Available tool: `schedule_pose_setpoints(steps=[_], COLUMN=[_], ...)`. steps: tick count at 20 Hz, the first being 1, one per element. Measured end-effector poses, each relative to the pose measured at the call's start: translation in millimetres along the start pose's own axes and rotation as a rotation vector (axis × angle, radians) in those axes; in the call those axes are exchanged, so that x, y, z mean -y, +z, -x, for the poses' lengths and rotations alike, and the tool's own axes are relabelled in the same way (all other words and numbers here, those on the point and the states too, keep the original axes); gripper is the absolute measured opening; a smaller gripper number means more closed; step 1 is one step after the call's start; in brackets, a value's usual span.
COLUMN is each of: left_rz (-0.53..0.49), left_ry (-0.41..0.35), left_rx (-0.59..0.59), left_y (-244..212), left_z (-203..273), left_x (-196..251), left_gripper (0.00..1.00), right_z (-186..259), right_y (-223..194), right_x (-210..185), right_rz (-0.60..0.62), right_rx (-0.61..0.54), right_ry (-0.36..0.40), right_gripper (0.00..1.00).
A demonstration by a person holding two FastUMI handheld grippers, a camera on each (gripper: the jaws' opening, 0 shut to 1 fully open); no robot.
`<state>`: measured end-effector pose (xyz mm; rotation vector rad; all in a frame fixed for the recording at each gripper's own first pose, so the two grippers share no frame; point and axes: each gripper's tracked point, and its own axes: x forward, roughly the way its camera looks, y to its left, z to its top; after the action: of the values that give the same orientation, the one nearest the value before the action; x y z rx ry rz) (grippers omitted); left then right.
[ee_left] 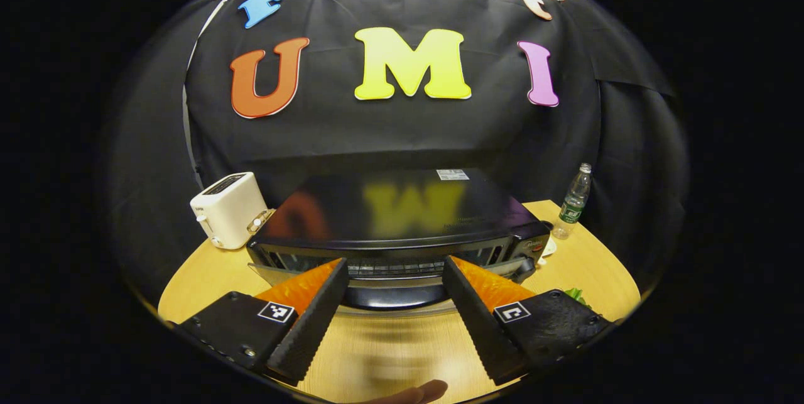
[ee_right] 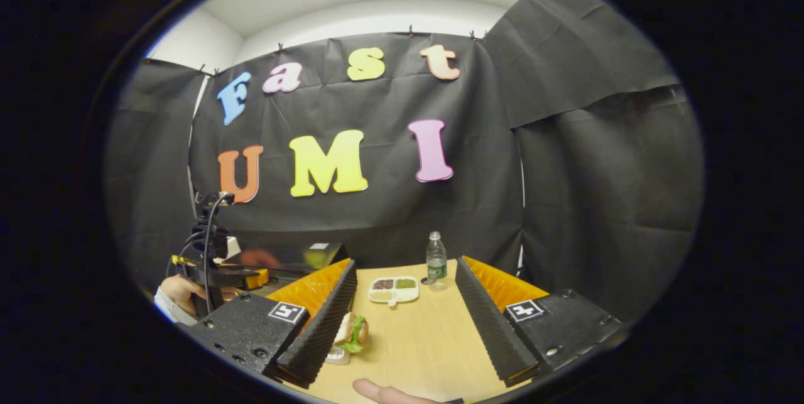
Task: Open the electric oven with the left hand, put the food in, and close the electric oven.
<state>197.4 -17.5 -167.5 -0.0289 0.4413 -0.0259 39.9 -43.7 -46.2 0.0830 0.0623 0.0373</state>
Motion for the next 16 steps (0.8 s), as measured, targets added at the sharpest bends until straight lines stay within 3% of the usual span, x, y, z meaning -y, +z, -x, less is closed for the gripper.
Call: schedule_pose_setpoints(steps=[8, 16], left_rz=[0.028, 0.003], left_ry=[-0.017, 0.012], left_rx=[-0.023, -0.038], left_y=[-58.3, -118.2], left_z=[48.5, 66.9], left_x=[4.6, 6.8], left_gripper=[1.0, 0.98], right_z=[3.1, 1.3], right_y=[-5.6, -14.3], right_x=[-14.3, -19.4], right_rz=[0.014, 0.022], right_rx=[-0.021, -0.043], right_ry=[0.022, 0.032], right_gripper=[0.97, 0.97])
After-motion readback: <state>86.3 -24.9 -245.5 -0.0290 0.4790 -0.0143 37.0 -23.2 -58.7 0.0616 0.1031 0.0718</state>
